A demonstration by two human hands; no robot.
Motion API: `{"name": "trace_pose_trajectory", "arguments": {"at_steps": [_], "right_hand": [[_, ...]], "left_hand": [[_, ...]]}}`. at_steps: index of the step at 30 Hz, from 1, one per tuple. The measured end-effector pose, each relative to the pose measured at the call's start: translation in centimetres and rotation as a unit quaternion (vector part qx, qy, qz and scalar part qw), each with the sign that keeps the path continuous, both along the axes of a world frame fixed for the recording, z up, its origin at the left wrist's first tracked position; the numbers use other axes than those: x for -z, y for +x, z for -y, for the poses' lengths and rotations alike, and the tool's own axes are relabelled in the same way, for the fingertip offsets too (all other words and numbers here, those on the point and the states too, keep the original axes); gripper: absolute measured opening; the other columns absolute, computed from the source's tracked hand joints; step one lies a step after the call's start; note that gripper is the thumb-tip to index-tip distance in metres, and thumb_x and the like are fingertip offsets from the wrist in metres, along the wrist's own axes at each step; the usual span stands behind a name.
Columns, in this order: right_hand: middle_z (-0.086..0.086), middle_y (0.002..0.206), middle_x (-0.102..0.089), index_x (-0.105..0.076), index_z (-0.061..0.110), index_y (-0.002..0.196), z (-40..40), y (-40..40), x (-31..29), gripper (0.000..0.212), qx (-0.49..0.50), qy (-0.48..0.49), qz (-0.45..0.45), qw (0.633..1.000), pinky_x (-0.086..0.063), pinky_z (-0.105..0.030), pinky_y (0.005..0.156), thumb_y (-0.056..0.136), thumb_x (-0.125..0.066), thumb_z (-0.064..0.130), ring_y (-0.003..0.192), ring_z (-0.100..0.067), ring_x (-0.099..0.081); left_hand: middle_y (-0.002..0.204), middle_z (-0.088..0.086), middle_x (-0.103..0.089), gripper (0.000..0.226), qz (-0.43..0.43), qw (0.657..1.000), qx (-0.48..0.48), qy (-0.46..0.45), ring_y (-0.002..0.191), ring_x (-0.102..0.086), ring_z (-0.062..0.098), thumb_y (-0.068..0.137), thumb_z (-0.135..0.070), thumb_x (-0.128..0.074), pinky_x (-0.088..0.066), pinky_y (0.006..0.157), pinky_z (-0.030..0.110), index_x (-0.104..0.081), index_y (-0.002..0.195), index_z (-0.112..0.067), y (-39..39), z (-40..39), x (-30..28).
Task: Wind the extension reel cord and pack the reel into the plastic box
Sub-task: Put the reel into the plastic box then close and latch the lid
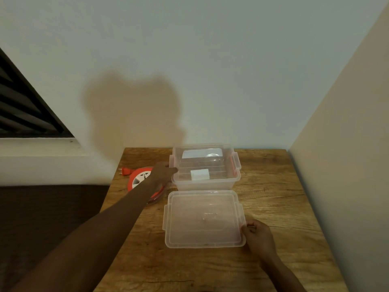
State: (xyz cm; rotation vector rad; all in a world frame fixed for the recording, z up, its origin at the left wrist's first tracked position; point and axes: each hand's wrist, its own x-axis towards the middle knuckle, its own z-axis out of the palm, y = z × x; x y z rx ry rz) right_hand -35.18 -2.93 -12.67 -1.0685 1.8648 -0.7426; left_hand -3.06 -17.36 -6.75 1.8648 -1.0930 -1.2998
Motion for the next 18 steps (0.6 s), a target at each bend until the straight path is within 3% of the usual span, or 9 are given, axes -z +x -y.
{"name": "trace_pose_trajectory", "arguments": {"at_steps": [3,8,14,18], "right_hand": [[0.007,0.086,-0.073,-0.073,0.019,0.086,0.1,0.0,0.2,0.011,0.0,0.002,-0.005,1.0,-0.054,-0.026,0.062,0.092,-0.065,0.015,0.08,-0.01,-0.068],[0.012,0.081,-0.072,-0.072,0.024,0.082,0.3,0.0,0.9,0.013,-0.016,0.011,-0.021,1.0,-0.049,-0.021,0.057,0.09,-0.067,0.016,0.076,-0.005,-0.067],[0.014,0.069,-0.069,-0.07,0.029,0.073,0.6,0.1,1.1,0.014,-0.035,-0.01,-0.083,0.996,-0.048,-0.021,0.054,0.085,-0.071,0.022,0.065,-0.001,-0.064],[0.011,0.079,-0.067,-0.068,0.025,0.084,0.6,0.4,1.1,0.002,-0.076,-0.031,-0.153,0.985,-0.055,-0.028,0.063,0.086,-0.067,0.025,0.069,-0.001,-0.06]], "left_hand": [[0.129,0.017,-0.071,0.035,-0.001,1.0,0.0,-0.002,0.105,-0.071,0.036,0.097,-0.008,-0.069,-0.061,0.093,0.052,-0.066,0.132,-0.004,0.0,-0.1,0.1],[0.128,0.015,-0.072,0.031,0.0,1.0,0.001,-0.01,0.098,-0.071,0.03,0.097,-0.01,-0.07,-0.063,0.084,0.045,-0.068,0.128,-0.008,-0.1,-0.1,0.2],[0.134,0.015,-0.07,0.036,0.02,1.0,0.009,-0.011,0.116,-0.07,0.037,0.098,-0.012,-0.07,-0.059,0.098,0.055,-0.066,0.133,-0.008,-0.2,-0.2,-0.2],[0.134,0.016,-0.07,0.037,0.044,0.999,0.023,-0.017,0.117,-0.07,0.038,0.098,-0.015,-0.07,-0.059,0.099,0.055,-0.065,0.134,-0.007,-0.3,-0.3,-0.4]]}}
